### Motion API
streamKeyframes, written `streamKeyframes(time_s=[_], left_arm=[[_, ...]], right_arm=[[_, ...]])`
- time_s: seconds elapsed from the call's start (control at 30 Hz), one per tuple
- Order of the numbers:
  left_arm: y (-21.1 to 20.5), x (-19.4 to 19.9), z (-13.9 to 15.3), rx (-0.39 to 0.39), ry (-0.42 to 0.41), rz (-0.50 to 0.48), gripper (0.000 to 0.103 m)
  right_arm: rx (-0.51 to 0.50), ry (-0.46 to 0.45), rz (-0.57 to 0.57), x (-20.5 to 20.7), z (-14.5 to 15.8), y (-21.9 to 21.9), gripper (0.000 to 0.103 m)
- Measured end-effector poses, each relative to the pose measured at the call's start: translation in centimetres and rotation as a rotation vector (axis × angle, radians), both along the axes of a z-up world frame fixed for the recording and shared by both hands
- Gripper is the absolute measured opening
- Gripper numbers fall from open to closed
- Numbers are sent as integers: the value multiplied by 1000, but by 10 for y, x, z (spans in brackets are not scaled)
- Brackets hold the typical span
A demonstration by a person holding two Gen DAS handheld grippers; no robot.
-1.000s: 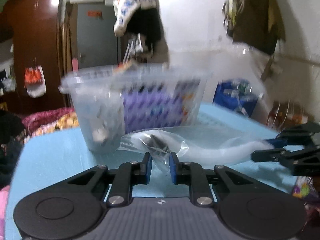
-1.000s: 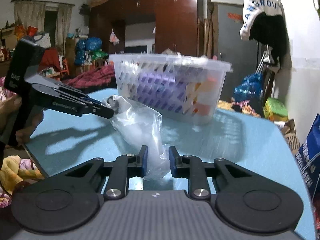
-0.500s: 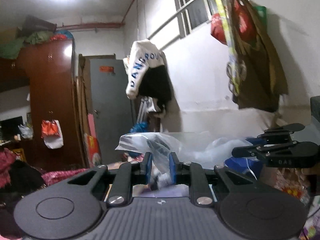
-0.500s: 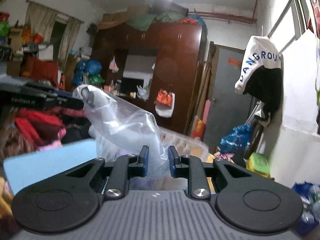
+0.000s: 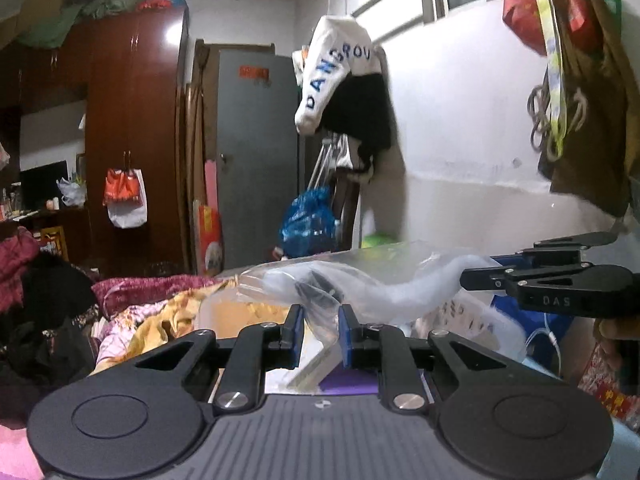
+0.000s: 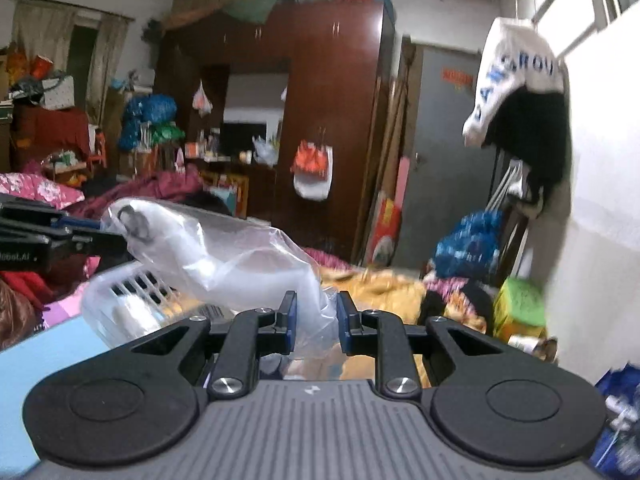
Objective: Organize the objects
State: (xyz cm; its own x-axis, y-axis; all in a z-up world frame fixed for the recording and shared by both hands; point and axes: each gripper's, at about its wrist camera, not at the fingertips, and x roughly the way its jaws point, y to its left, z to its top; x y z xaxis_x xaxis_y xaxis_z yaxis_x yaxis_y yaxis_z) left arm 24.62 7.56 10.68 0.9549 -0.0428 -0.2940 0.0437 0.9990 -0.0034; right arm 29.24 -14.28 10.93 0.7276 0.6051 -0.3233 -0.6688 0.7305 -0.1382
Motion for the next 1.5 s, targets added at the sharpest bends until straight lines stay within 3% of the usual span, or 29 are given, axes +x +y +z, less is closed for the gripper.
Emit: streamKeyframes(time_s=[0.17,0.33,0.43,0.47,0.5,0.53,0.6,0.63,0.67,0.77,1.1,1.23,1.33,1.5], left_arm=[[8,0,-7,-12,30,11,22],[3,2,-12,14,60,20,22],[0,8,-18,62,100,28,28],[-6,11,-18,108,100,47,33],[-12,12,-19,156,85,73,47],[-16,10,-20,194,59,96,56],[-17,5,-19,193,10,94,90],[-16,2,-17,177,-20,90,93],[-15,0,-15,162,-34,89,96],[-12,1,-9,122,-36,76,102],[-5,-3,-17,42,-39,79,103],[-12,-11,-13,70,-43,115,103],[-18,-20,-10,79,-28,109,103],[-28,-41,-9,78,-10,84,103]], right_arm=[[-12,65,20,3,-16,-2,23],[-8,82,10,10,-9,-7,23],[-23,81,2,12,-10,-8,27],[-32,80,-8,13,-11,-7,34],[-49,72,-26,13,-13,-5,40],[-65,54,-46,14,-15,-3,55],[-53,3,-91,12,-14,-4,78],[-26,-5,-101,11,-13,-7,97],[8,-11,-106,9,-12,-11,103],[40,-9,-111,8,-6,-14,103],[71,26,-81,-1,-10,-14,103],[110,66,-73,-6,-6,-17,103],[100,119,-172,-12,-4,-15,103],[-31,-12,-291,-45,-8,-3,103]])
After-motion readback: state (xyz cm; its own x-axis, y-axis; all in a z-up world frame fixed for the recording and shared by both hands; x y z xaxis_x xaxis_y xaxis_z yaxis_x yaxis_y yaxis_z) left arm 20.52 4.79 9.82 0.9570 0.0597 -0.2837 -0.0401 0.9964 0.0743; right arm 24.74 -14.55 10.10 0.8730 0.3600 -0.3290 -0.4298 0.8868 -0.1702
